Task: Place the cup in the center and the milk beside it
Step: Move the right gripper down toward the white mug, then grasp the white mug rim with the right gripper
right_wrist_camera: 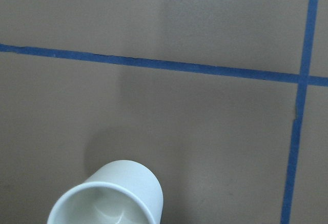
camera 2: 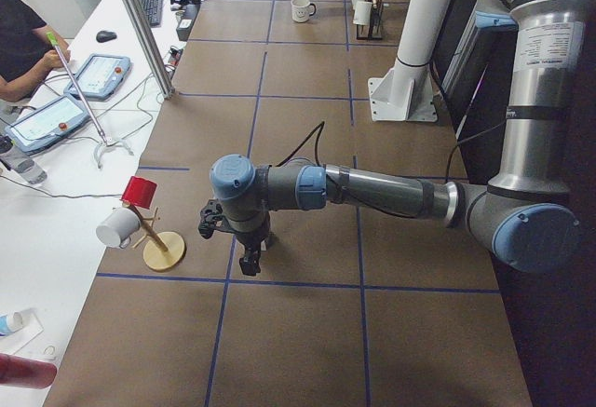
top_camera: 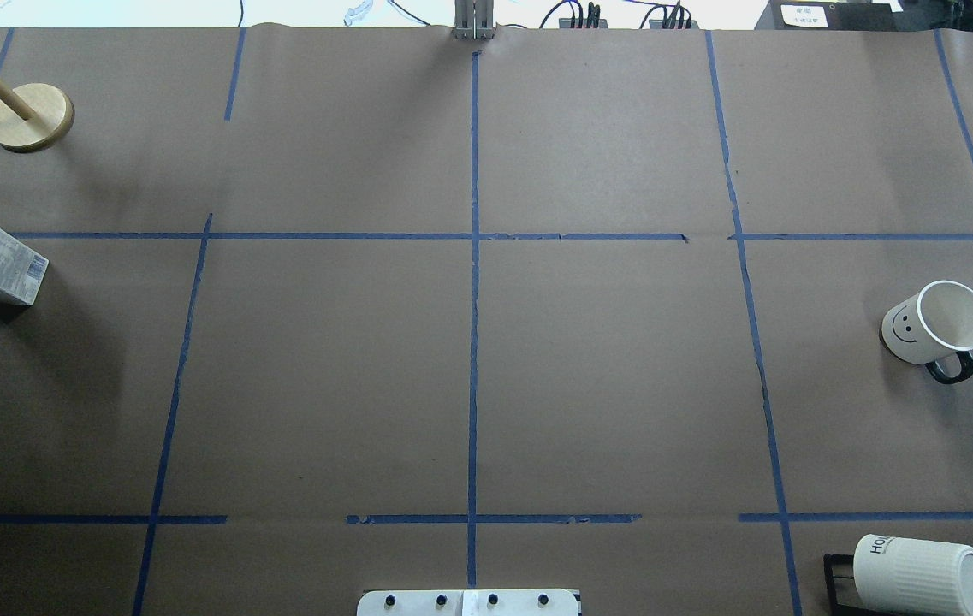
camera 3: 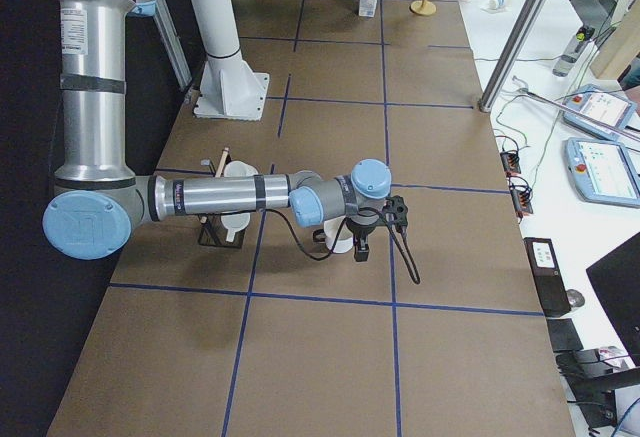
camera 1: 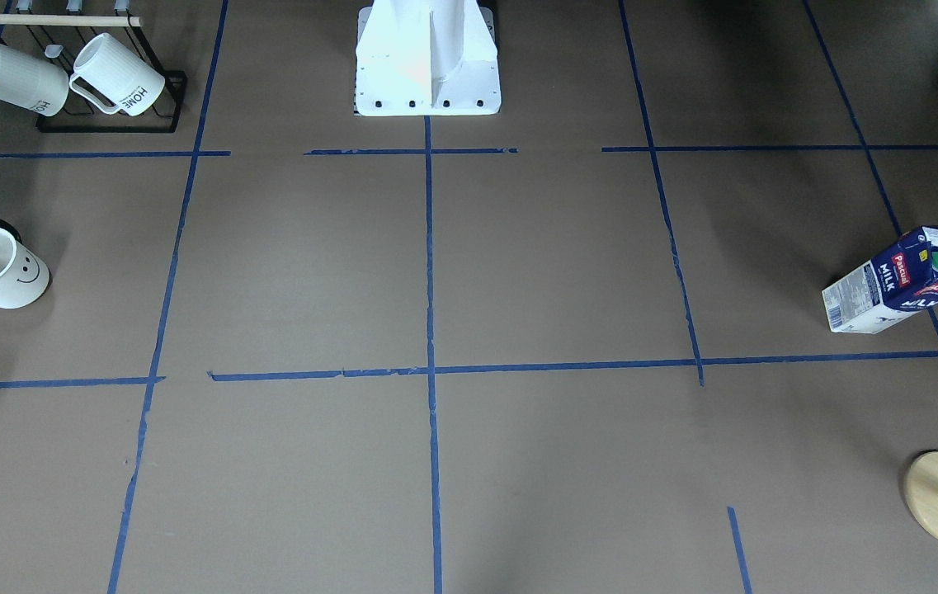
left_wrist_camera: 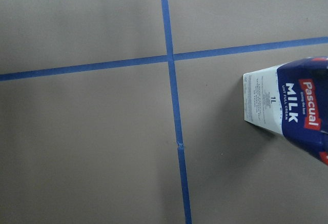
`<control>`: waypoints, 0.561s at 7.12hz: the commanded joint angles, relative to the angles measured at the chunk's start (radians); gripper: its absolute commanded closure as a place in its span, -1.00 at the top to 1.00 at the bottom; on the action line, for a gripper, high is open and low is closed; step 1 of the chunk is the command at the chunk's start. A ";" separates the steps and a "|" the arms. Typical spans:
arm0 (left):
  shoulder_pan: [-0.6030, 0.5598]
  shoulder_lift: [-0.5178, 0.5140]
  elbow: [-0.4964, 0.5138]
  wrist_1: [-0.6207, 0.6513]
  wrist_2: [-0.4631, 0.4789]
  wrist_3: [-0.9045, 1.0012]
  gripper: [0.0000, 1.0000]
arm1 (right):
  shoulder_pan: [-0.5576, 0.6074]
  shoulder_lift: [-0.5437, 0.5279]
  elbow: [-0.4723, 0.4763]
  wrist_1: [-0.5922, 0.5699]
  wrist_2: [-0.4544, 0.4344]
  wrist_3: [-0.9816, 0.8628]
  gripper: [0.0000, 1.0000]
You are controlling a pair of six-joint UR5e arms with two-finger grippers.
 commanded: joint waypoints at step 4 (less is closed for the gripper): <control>0.000 -0.013 0.002 0.002 0.000 0.000 1.00 | -0.138 -0.040 -0.067 0.174 -0.054 0.152 0.10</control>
